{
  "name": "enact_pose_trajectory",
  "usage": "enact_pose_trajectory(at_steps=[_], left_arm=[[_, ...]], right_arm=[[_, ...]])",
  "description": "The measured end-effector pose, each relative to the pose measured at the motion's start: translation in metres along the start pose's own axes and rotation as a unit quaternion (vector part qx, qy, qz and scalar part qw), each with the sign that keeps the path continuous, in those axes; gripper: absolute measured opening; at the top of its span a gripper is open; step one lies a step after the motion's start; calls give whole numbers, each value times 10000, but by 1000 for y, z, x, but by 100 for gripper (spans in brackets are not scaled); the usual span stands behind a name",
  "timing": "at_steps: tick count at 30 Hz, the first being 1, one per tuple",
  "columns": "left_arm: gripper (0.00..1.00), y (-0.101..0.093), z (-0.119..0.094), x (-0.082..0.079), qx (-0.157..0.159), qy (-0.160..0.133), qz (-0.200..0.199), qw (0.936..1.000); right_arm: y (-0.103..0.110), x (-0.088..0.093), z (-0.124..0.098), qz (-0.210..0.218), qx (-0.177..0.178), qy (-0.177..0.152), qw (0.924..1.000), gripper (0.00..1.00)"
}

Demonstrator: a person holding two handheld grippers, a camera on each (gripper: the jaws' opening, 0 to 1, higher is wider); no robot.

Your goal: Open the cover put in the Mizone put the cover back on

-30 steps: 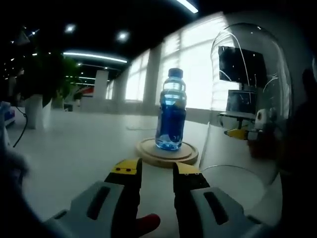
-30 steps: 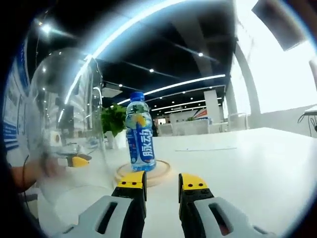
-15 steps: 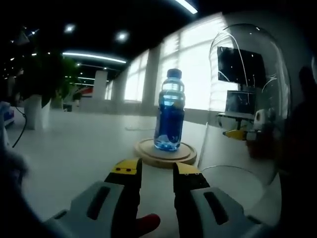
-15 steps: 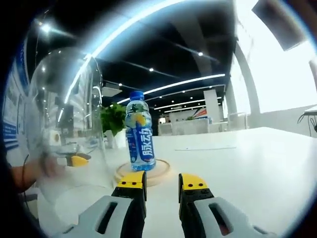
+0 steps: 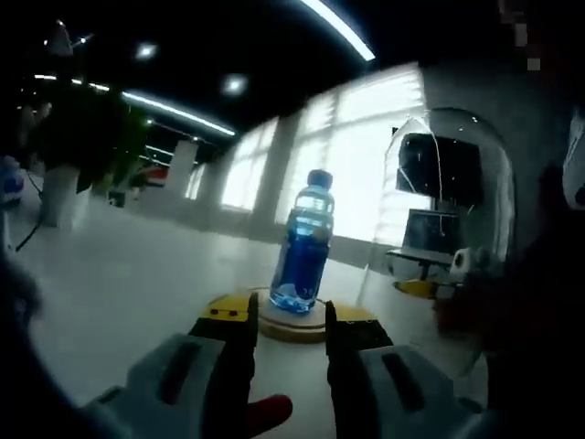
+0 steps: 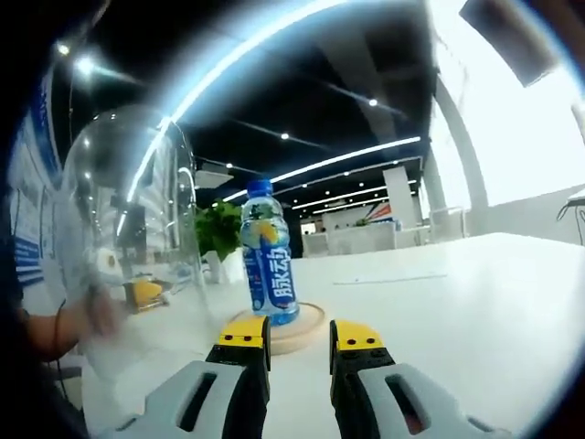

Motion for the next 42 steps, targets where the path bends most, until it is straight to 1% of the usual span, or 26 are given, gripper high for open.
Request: enact_pose_trajectory(at_steps=[2, 3, 5, 7, 8, 10, 11, 14, 17, 19, 20, 21, 23, 24, 27, 28, 29, 32, 33, 34, 35, 36, 37, 39, 40, 42], left_arm=[[24, -2, -3, -4, 148, -95, -21, 9998], [25, -6, -5, -6, 334, -123, -51, 9994], [26, -9, -9, -8, 502, 33, 190, 9986], [29, -12, -13, -12, 723, 78, 424, 9964], [29, -14, -17, -14, 958, 80, 352, 9947], [30, -16, -21, -19, 1211, -45, 108, 9926], [30, -15, -23, -19, 1264, -11, 41, 9920], [30, -13, -25, -17, 1336, 165, 328, 9904], [31, -16, -27, -18, 1441, 279, 479, 9880], [33, -17, -27, -21, 1531, 374, 455, 9864], [37, -19, -29, -22, 1643, 399, 354, 9850], [39, -20, -29, -24, 1704, 389, 342, 9840], [46, -21, -28, -24, 1763, 526, 323, 9824], [49, -22, -28, -24, 1812, 580, 385, 9810], [56, -23, -24, -24, 1774, 703, 660, 9794], [57, -23, -23, -25, 1778, 702, 702, 9791], [58, -24, -22, -25, 1778, 689, 739, 9789], [59, -23, -19, -26, 1743, 723, 747, 9792], [58, -23, -18, -26, 1727, 742, 816, 9788], [59, -24, -18, -25, 1759, 805, 918, 9768], [59, -25, -16, -25, 1730, 839, 968, 9766], [58, -26, -15, -25, 1748, 877, 1016, 9754], [57, -27, -15, -25, 1816, 935, 1000, 9738], [57, -29, -13, -25, 1806, 984, 912, 9744], [57, -30, -13, -24, 1857, 1093, 870, 9726], [59, -31, -11, -24, 1839, 1092, 896, 9727]], right_arm=[[1, -3, -3, -116, -175, -23, 9998, 19], [2, -4, -5, -229, -306, -17, 9993, 19], [3, -5, -9, -333, -480, 39, 9983, 19], [4, -7, -11, -304, -716, 60, 9970, 20], [5, -8, -12, -298, -788, 45, 9964, 20], [5, -10, -13, -289, -870, 31, 9958, 21], [5, -11, -14, -291, -912, 14, 9954, 22], [3, -13, -15, -335, -960, 21, 9948, 25], [1, -17, -17, -348, -1043, -5, 9939, 27], [3, -19, -19, -402, -1267, 14, 9911, 29], [4, -18, -20, -485, -1447, 59, 9883, 32], [4, -17, -20, -517, -1517, 108, 9870, 35], [7, -16, -23, -547, -1816, 237, 9816, 42], [8, -17, -24, -491, -1935, 223, 9796, 44], [15, -24, -28, -424, -2313, 99, 9719, 50], [18, -26, -30, -401, -2450, 82, 9687, 51], [24, -28, -31, -312, -2667, 53, 9633, 53], [28, -31, -29, -336, -2734, 38, 9613, 55], [28, -31, -28, -331, -2764, 33, 9605, 56], [31, -32, -27, -267, -2849, 48, 9582, 58], [32, -33, -26, -209, -2924, 34, 9561, 62], [33, -35, -25, -185, -2980, 9, 9544, 63], [35, -36, -24, -185, -3018, -27, 9532, 64], [36, -38, -22, -244, -3075, -73, 9512, 64], [37, -39, -20, -275, -3091, -83, 9506, 64], [36, -41, -17, -309, -3125, -90, 9494, 64]])
Point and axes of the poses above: the point that each gripper's makers call its tool centre point, and the gripper's own axes: z roughly forward along the fingers, y roughly to its left, x roughly out of its underside, the point moved 8 cm from there along -z, roughly backward along the fingers, and after that the axes turned 3 degrees about -x, right-handed, at the moved point
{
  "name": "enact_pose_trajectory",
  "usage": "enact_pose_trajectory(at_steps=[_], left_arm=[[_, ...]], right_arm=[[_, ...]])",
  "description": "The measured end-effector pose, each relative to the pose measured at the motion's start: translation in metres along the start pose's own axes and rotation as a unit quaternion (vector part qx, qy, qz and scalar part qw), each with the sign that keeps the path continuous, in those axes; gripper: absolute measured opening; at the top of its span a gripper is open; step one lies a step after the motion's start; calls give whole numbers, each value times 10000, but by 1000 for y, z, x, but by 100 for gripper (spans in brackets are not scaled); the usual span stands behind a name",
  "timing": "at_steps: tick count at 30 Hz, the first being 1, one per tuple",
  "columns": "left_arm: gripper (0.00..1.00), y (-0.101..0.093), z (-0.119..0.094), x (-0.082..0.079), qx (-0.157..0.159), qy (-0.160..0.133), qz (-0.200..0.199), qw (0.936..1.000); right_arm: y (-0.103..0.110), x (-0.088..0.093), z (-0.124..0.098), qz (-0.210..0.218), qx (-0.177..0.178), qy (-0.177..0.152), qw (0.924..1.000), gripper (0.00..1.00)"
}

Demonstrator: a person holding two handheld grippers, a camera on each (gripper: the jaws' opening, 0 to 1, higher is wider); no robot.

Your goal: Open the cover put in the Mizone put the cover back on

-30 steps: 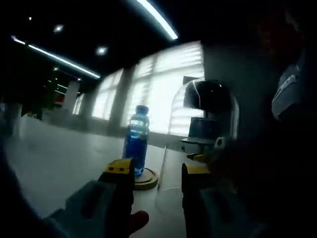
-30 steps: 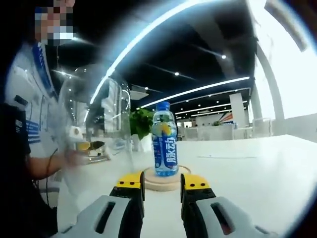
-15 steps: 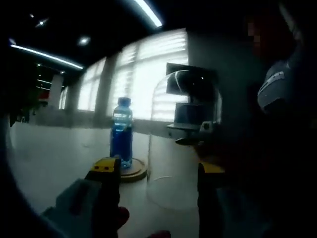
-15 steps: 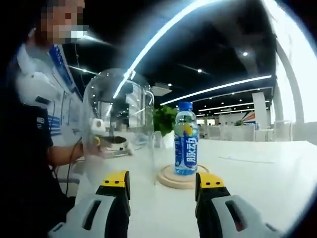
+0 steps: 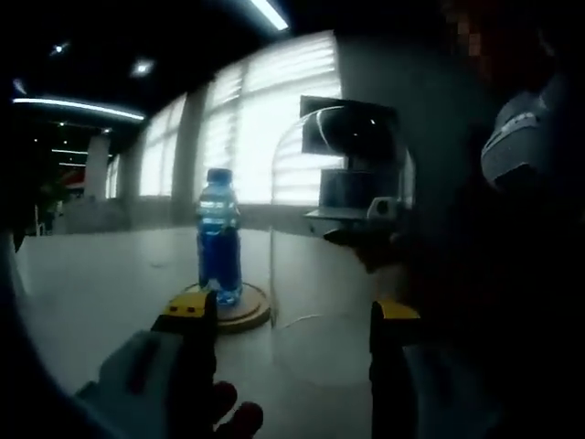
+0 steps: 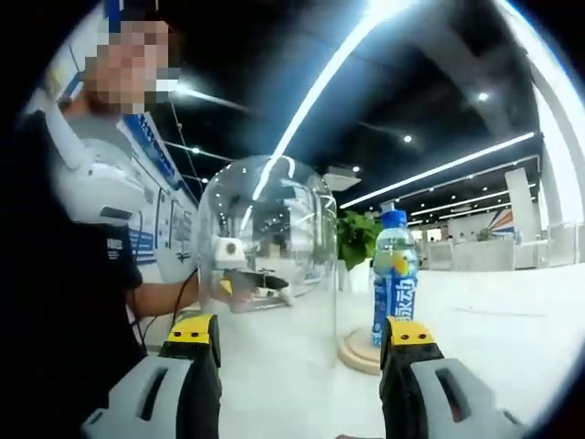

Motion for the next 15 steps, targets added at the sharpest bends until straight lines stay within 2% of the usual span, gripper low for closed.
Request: enact_pose_trajectory(at_steps=[7, 13, 15], left_arm=[[63, 2, 3, -2, 61, 163, 55, 9998], [65, 0, 5, -5, 363, 177, 75, 9992], [63, -1, 7, -7, 483, 185, 60, 9986]], right_arm=[[-2, -5, 13, -51, -235, -5, 9997, 67], [4, -8, 26, -21, -621, -3, 9981, 67], [5, -7, 31, -30, -689, 28, 9976, 67]])
Point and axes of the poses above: the point that each gripper's makers call its tool centre point, and the gripper's own axes: z roughly forward along the fingers, y roughly to its left, x roughly out of its underside, the point moved 8 cm from there along -z, roughly backward along the fingers, and after that the axes turned 3 degrees about -x, right-handed, at the moved point
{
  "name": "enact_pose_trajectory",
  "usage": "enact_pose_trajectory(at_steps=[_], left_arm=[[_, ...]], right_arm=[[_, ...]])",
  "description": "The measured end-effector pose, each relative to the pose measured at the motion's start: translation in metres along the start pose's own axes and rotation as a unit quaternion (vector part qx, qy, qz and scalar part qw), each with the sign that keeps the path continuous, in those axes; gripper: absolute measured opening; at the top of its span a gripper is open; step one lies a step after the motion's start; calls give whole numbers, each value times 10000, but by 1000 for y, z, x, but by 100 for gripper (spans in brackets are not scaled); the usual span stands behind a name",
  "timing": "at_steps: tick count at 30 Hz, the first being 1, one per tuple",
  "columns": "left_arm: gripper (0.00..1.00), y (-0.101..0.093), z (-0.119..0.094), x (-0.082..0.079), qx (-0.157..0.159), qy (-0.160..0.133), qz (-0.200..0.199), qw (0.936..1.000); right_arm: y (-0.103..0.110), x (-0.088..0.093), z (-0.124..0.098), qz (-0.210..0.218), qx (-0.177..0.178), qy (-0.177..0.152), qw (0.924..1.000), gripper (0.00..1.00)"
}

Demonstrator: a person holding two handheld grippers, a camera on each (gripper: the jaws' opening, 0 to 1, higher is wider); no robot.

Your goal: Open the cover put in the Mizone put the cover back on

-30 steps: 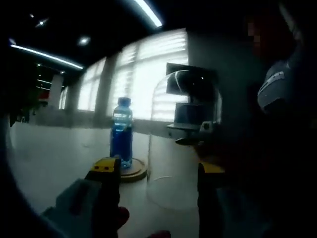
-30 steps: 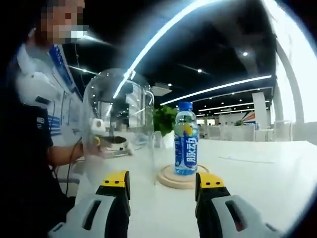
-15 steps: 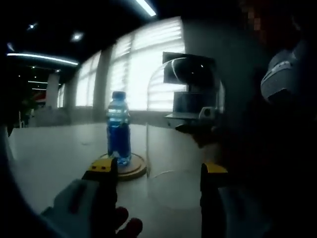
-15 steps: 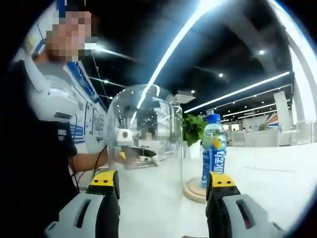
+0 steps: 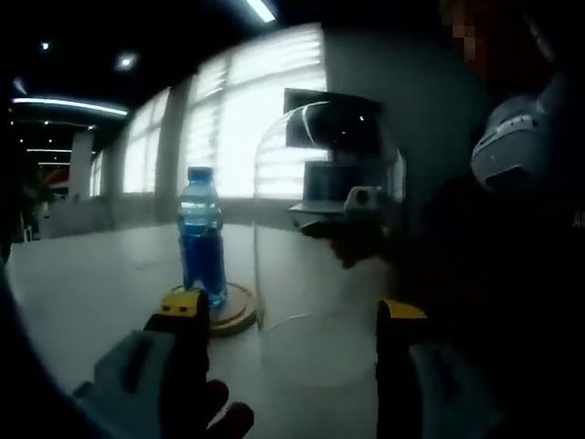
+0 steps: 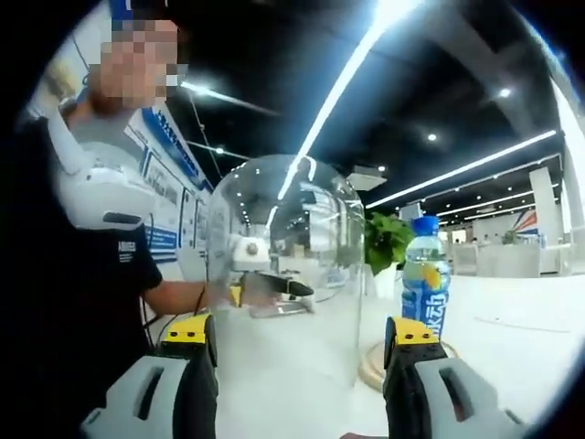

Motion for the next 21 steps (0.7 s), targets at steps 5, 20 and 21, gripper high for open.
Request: enact_pose_trajectory(at_steps=[5, 20, 21], left_arm=[[56, -3, 6, 0, 150, 191, 22, 9997], [67, -14, 29, 0, 588, 339, 75, 9977], [67, -15, 31, 0, 631, 346, 93, 9974]], right_arm=[[3, 0, 8, -2, -194, -20, 9998, 68], [-1, -4, 25, 66, -601, -74, 9981, 74], [-1, -4, 26, 72, -610, -62, 9981, 74]])
Point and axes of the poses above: the point that each gripper's makers call its tool centre point, and the gripper's own axes: z roughly forward along the fingers, y roughly to its left, x roughly out of its underside, the point moved 8 cm from there along -z, roughly backward along the fingers, and after that the axes turned 3 degrees about -x, right-handed, at the moved point
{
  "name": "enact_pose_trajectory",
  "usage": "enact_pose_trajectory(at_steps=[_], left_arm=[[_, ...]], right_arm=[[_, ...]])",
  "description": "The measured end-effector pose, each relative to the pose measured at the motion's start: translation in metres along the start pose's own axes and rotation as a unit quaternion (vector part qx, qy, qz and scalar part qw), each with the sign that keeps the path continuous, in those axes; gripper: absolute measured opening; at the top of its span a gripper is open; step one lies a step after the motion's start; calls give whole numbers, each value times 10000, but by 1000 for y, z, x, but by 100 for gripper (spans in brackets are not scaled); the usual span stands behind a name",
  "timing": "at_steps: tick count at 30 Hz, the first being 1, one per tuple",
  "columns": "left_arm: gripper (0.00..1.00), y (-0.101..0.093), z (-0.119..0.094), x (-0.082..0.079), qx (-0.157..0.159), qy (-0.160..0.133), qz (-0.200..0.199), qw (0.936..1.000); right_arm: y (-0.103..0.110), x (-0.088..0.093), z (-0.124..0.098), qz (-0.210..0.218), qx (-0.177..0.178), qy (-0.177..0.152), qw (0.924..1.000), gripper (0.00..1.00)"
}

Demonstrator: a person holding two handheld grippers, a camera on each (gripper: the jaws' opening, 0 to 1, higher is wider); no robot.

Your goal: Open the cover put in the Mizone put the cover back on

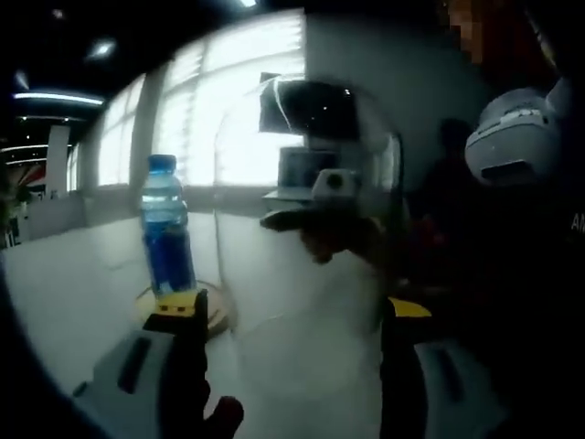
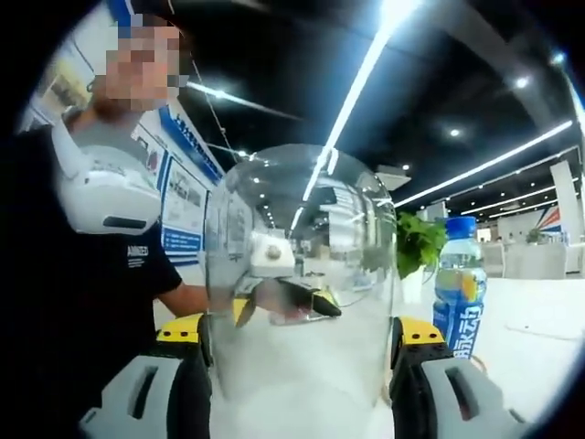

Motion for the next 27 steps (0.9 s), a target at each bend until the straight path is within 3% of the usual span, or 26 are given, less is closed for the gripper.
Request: enact_pose_trajectory(at_steps=[15, 22, 27], left_arm=[[72, 3, 20, 0, 351, 95, 91, 9993], [74, 3, 23, 1, 375, -199, -99, 9990], [76, 2, 26, -2, 371, -345, -387, 9980]], right_arm=[[-6, 3, 6, 134, -174, 195, 9996, 80], [-8, 4, 10, 78, -185, 287, 9994, 82], [-5, 6, 17, -46, -72, 549, 9985, 86]])
Point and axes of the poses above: the point that each gripper's makers call its tool centre point, and the gripper's own axes: z roughly forward along the fingers, y roughly to its left, x roughly out of its underside, the point moved 8 cm from there along -z, roughly backward along the fingers, and after that the axes turned 3 degrees about -x, right-handed, at the moved point
